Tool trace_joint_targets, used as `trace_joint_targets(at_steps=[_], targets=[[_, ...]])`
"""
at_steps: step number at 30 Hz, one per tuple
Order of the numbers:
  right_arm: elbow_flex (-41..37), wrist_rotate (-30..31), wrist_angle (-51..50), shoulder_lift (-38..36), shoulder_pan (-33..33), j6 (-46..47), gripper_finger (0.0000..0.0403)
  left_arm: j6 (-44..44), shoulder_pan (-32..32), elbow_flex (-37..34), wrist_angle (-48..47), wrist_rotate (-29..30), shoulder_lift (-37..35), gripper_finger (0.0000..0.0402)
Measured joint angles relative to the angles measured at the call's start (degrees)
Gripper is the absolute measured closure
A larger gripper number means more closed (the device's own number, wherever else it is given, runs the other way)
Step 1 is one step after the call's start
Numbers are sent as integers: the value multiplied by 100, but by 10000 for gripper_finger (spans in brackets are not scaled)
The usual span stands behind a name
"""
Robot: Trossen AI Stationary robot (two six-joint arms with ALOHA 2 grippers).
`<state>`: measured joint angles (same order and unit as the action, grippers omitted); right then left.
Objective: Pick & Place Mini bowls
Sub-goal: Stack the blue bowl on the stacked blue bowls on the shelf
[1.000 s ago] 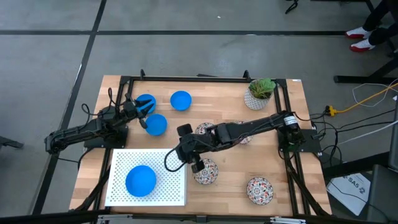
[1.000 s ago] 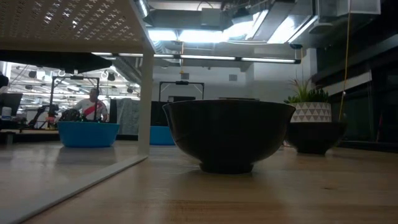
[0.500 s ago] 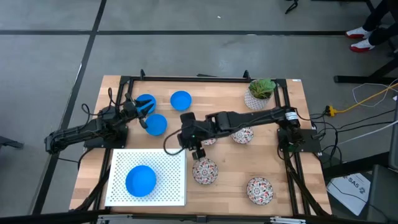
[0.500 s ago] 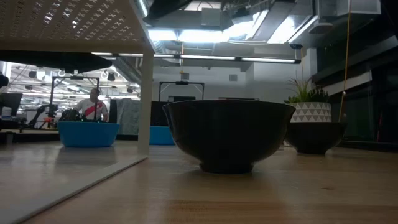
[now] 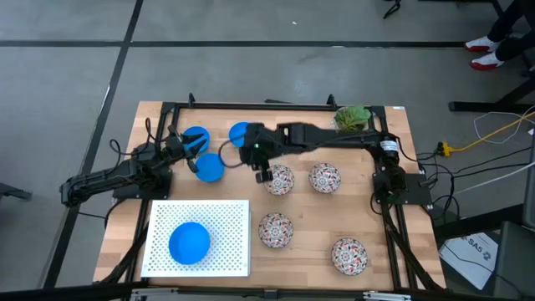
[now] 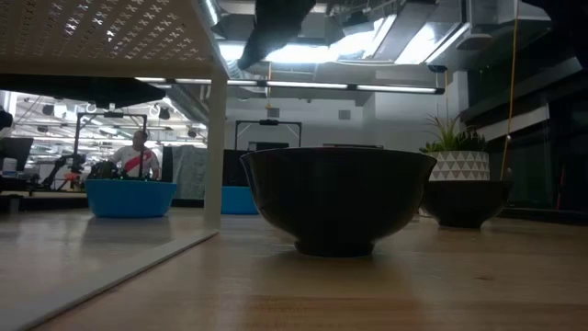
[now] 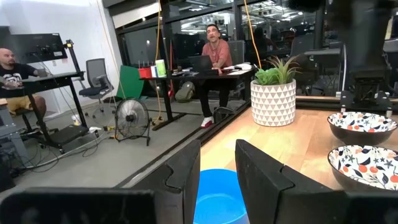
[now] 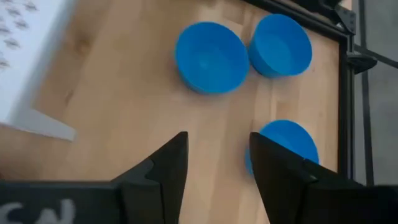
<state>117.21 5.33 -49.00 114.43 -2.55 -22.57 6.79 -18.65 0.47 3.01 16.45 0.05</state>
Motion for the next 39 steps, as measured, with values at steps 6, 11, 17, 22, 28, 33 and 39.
trace_joint_targets(at_steps=[6, 11, 17, 22, 28, 33, 39], targets=[[-317, -398, 272, 3, -478, -339, 234, 0, 1, 0, 0, 0, 1, 304], [-1012, -405, 989, 9, -832, -345, 234, 0, -1, 0, 0, 0, -1, 304], [-1849, -733, 2147, 13, -1120, -399, 234, 0, 1, 0, 0, 0, -1, 304], [-2362, -999, 2765, 35, -1243, -1132, 234, 0, 0, 0, 0, 0, 0, 304], [-2551, -1006, 3175, 251, -1347, -1434, 234, 0, 1, 0, 0, 0, -1, 304], [-2553, -1002, 3294, 496, -1428, -1446, 234, 0, 1, 0, -2, 0, -1, 304], [-2553, -1000, 3364, 688, -1483, -1672, 234, 0, 0, 0, 0, 1, 0, 304]])
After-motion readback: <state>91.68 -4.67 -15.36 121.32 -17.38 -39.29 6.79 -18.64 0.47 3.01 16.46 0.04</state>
